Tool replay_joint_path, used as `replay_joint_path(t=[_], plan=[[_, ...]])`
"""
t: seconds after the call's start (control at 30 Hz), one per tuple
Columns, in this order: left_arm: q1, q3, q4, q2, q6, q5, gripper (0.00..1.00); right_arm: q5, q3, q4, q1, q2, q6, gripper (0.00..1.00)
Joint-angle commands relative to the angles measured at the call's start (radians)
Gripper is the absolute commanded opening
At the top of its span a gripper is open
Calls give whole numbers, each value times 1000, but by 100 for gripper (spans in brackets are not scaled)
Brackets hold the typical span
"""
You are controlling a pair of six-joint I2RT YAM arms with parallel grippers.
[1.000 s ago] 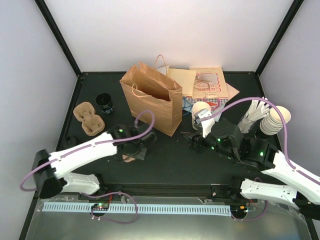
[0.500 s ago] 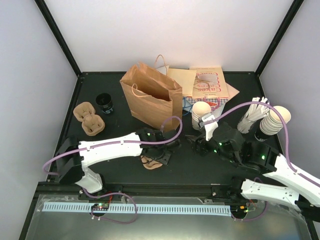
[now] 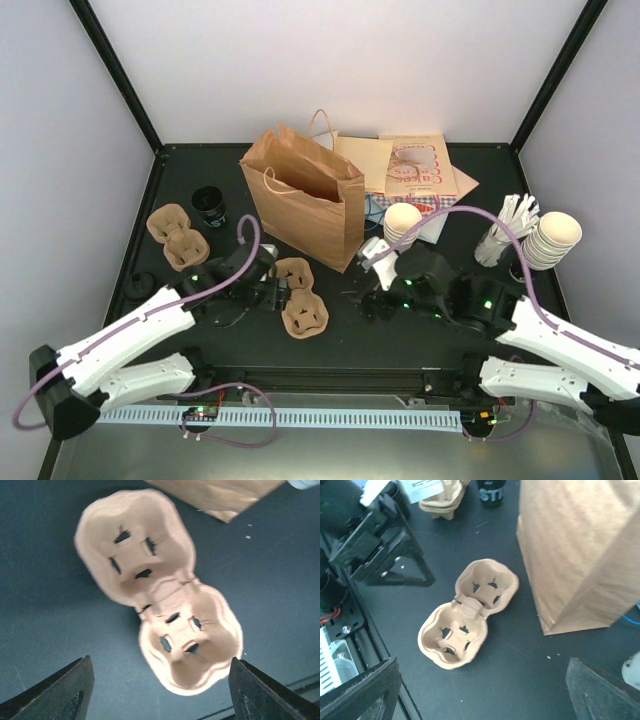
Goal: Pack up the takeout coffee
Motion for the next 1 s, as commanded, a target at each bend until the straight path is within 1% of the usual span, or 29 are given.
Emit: replay_joint_path(t=[0.0,0.1,0.13,0.2,0.3,0.37,0.47,0.57,0.73,0.83,0.97], plan=[[165,-172,201,-114,45,171,78,-111,14,74,-2,76,-226,96],[267,-292,354,-160,37,302,78,-181,-16,97,-2,123,-400,96],[308,-322,402,-161,30,343,77,-213,-24,98,-2,138,-457,92],[352,-372,497,-147,16,419,75,-271,-30,93,-2,171,-575,88],[411,-430,634,-98,-4,521,71,-280,-4,92,-2,233,-652,86],[449,-448,680,-51,-1,578,66,-281,7,91,-2,277,-714,86],[491,-455,743,28,15,646,52,-277,26,83,-2,350,-776,86],[520,-465,801,103,17,677,42,-298,46,78,-4,417,-823,85],[552,-469,821,174,26,659,38,-305,82,102,-4,499,-849,83],[560,-470,794,169,26,629,37,-300,110,105,-5,555,-882,82],[562,-487,774,97,13,634,38,-273,162,87,-5,645,-935,80]])
